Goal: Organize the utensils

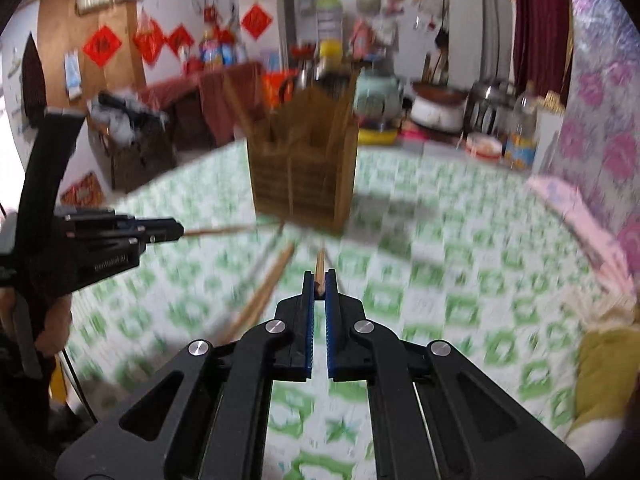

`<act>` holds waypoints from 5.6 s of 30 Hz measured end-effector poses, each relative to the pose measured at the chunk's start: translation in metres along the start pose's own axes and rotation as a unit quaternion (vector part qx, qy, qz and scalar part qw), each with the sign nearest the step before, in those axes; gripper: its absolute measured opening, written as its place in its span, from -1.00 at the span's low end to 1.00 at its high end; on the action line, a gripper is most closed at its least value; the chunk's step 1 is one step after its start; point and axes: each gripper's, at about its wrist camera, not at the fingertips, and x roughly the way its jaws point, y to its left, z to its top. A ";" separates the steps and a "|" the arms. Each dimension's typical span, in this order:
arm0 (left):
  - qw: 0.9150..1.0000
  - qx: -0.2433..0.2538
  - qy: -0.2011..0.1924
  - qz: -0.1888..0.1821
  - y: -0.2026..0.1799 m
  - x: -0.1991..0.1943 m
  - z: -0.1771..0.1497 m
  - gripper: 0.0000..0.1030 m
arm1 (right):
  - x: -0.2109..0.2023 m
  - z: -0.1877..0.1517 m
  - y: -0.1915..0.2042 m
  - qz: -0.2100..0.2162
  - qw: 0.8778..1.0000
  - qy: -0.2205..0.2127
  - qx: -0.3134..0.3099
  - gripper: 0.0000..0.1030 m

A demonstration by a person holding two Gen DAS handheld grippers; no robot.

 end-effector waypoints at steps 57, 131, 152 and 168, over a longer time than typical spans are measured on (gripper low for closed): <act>0.991 -0.078 -0.098 0.053 0.051 0.030 0.101 0.82 | 0.037 0.133 0.001 -0.008 0.990 -0.132 0.048 0.28; 0.992 -0.044 0.101 0.056 0.033 0.054 -0.072 -0.53 | 0.055 -0.081 0.047 0.065 0.989 0.133 -0.029 0.36; 0.993 -0.048 0.106 0.034 0.033 0.047 -0.077 -0.14 | 0.069 -0.089 0.024 0.041 0.985 0.168 0.009 -0.54; 0.993 -0.056 0.099 0.020 0.034 0.047 -0.078 -0.85 | 0.068 -0.090 0.026 0.041 0.985 0.166 0.005 -0.81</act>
